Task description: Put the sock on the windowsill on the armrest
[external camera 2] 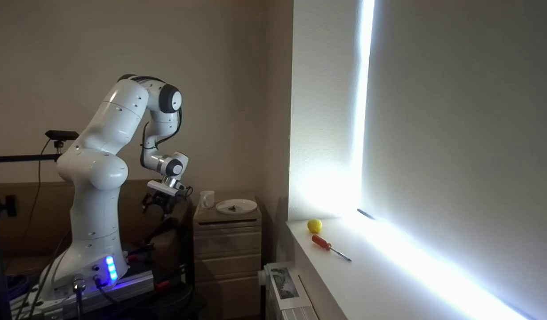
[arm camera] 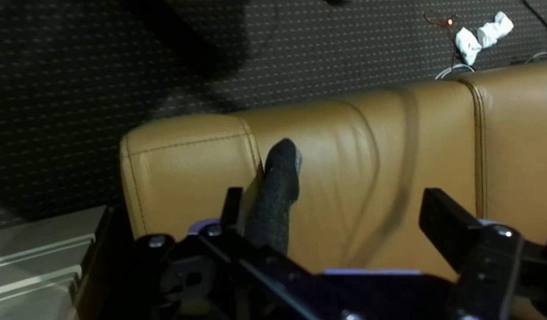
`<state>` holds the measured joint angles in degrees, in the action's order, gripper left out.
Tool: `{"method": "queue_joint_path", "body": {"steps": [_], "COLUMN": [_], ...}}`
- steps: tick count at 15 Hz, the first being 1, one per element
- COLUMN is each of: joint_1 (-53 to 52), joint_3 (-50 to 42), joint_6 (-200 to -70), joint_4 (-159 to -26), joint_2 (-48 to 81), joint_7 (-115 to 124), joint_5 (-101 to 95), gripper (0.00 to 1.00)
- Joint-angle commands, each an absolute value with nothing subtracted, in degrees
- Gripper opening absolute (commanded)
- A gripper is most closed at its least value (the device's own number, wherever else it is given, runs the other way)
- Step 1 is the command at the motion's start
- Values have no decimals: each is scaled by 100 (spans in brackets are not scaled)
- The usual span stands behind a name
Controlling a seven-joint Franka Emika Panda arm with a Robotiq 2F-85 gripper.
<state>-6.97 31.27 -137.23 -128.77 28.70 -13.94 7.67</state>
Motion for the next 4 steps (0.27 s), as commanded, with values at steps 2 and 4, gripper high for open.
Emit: {"method": "queue_joint_path", "body": {"steps": [2,4], "joint_1": [-1240,-1337], "joint_3": [2808,2712], "joint_6": [-13668,-13565], "joint_4": [-13607,-13226], "joint_2": [1282,1732], "joint_7": [-1163,-1317], "joint_5": [581,787], "gripper": [100,100]}}
